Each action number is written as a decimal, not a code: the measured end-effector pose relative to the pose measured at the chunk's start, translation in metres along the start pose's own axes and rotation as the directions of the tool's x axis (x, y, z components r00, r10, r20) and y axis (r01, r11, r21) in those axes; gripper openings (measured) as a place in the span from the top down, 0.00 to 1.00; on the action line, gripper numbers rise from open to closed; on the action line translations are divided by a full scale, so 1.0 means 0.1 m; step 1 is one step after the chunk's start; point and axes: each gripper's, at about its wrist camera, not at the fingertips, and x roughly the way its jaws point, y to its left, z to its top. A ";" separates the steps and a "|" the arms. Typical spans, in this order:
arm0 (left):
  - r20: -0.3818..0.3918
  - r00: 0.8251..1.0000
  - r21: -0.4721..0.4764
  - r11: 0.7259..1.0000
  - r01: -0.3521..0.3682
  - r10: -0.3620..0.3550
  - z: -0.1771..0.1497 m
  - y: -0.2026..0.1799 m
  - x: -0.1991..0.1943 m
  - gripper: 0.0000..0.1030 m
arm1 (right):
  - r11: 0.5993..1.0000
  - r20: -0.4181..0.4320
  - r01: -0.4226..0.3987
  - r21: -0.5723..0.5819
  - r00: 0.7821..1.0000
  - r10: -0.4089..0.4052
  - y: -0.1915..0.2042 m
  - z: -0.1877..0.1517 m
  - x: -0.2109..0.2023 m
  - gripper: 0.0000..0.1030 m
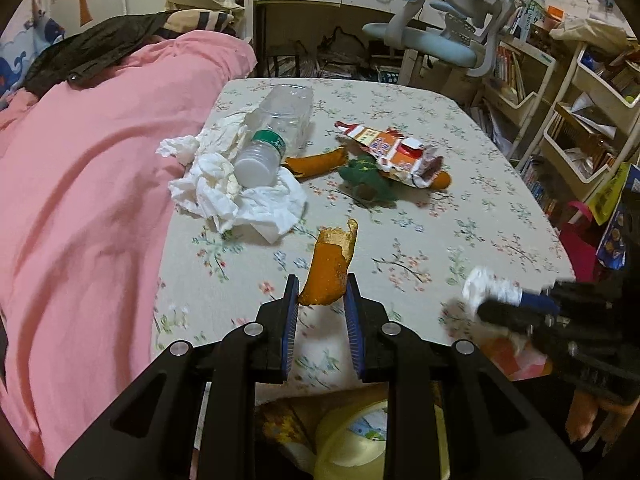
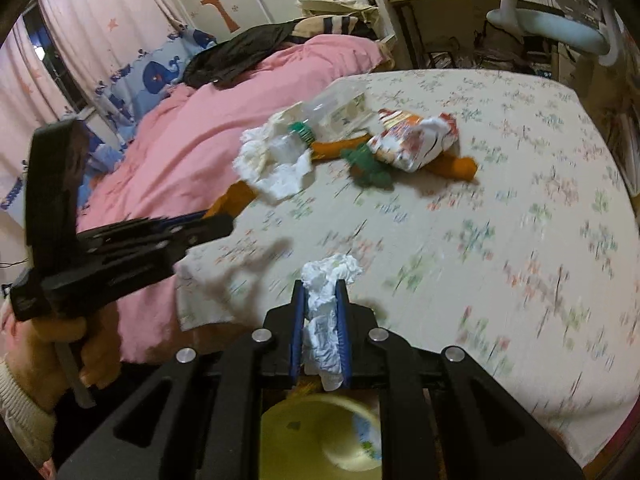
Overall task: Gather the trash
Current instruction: 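Lower the tissue into the yellow basin and open the right tool, then lower the orange peel into the yellow basin and open the left tool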
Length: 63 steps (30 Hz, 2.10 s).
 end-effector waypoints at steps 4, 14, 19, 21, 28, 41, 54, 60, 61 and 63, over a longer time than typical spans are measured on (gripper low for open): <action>0.010 1.000 0.036 0.999 0.011 -0.012 -0.16 -0.17 -0.11 0.79 | 0.999 -0.039 -0.044 -0.020 0.998 0.043 0.14 -0.25 -0.07 0.85; 0.026 0.999 0.043 0.999 0.025 -0.026 -0.40 -0.31 -0.30 0.79 | 0.989 -0.282 -0.146 -0.025 0.950 0.133 0.41 -0.95 0.09 0.80; 0.017 0.999 0.031 0.999 0.041 -0.041 -0.53 -0.34 -0.37 0.79 | 0.994 -0.303 -0.107 -0.005 0.948 0.100 0.41 -1.08 0.09 0.51; 0.012 0.999 0.035 0.998 0.047 -0.047 -0.59 -0.36 -0.38 0.79 | 0.996 -0.262 -0.090 0.018 0.961 0.092 0.35 -1.04 0.01 0.51; -0.027 0.998 0.070 0.996 0.061 -0.060 -0.82 -0.53 -0.39 0.79 | 0.989 -0.058 -0.021 0.147 0.998 0.029 0.03 -0.87 -0.34 0.45; -0.181 0.981 0.219 0.970 0.110 -0.070 -1.43 -1.01 -0.38 0.79 | 0.958 0.126 -0.003 0.287 0.991 -0.034 -0.31 -0.76 -0.68 0.41; -0.218 0.976 0.306 0.949 0.077 -0.009 -1.68 -1.19 -0.43 0.45 | 0.951 0.161 0.005 0.310 0.985 -0.058 -0.36 -0.79 -0.79 0.41; -0.109 0.994 0.170 0.984 0.050 -0.031 -1.49 -0.95 -0.58 0.39 | 0.948 0.169 0.011 0.318 0.983 -0.068 -0.37 -0.79 -0.80 0.41; -0.076 0.997 0.130 0.991 0.039 -0.029 -1.46 -0.87 -0.62 0.38 | 0.948 0.170 0.010 0.317 0.983 -0.068 -0.37 -0.79 -0.80 0.41; -0.030 0.999 0.071 0.997 0.019 -0.017 -1.40 -0.77 -0.68 0.36 | 0.949 0.173 0.012 0.314 0.983 -0.070 -0.36 -0.79 -0.81 0.41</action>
